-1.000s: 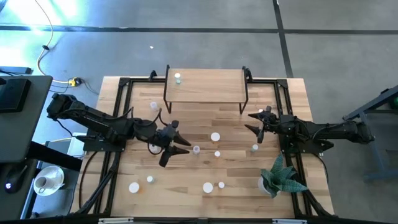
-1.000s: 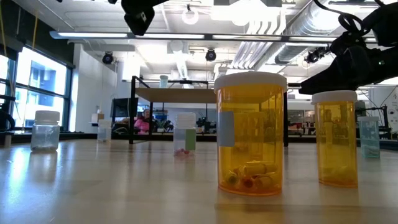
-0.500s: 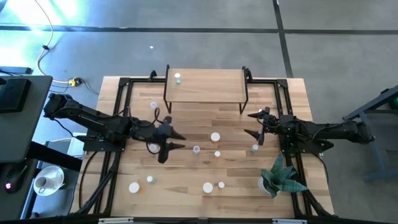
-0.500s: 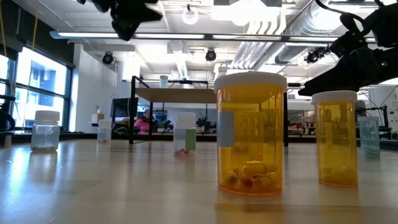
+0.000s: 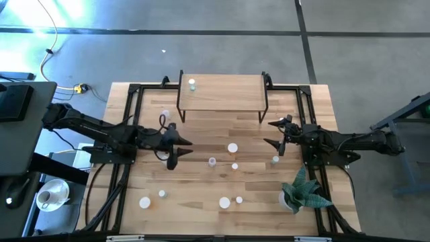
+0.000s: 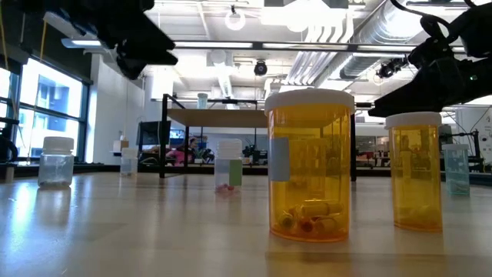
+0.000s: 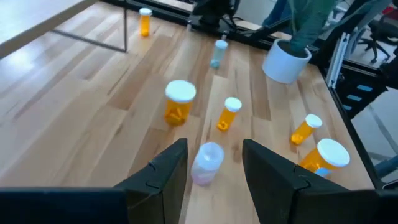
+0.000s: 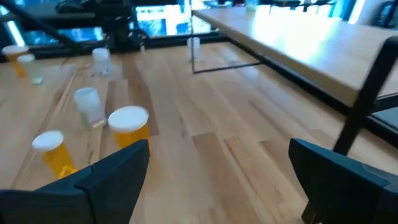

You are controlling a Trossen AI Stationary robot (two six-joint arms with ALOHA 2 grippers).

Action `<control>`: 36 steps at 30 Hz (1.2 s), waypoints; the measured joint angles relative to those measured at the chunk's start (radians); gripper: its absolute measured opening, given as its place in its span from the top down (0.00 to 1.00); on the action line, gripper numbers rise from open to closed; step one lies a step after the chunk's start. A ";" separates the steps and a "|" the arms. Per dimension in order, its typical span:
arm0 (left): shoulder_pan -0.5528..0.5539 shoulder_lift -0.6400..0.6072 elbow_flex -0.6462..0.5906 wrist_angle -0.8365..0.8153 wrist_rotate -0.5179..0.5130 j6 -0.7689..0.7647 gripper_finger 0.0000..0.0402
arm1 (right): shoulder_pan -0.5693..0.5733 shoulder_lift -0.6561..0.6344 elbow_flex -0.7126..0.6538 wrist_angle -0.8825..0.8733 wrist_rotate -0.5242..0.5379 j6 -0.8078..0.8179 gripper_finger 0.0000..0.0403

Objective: Pick and place medicine bottles onto shelf by color
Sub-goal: Put the top right large orange pill bottle on the shelf

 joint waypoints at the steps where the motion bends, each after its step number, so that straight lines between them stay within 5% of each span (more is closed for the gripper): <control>1: 0.004 -0.014 -0.012 0.000 0.000 -0.006 0.64 | 0.000 0.000 0.000 0.011 0.019 0.025 0.06; 15: 0.068 -0.128 -0.073 0.009 0.001 -0.049 0.64 | 0.004 0.000 0.047 0.366 0.055 0.028 0.06; 28: 0.068 -0.128 -0.072 0.009 0.001 -0.049 0.64 | 0.005 0.073 0.200 0.305 0.086 -0.033 0.06; 36: 0.068 -0.128 -0.072 0.009 0.000 -0.047 0.64 | 0.005 0.230 0.359 0.297 -0.062 -0.035 0.06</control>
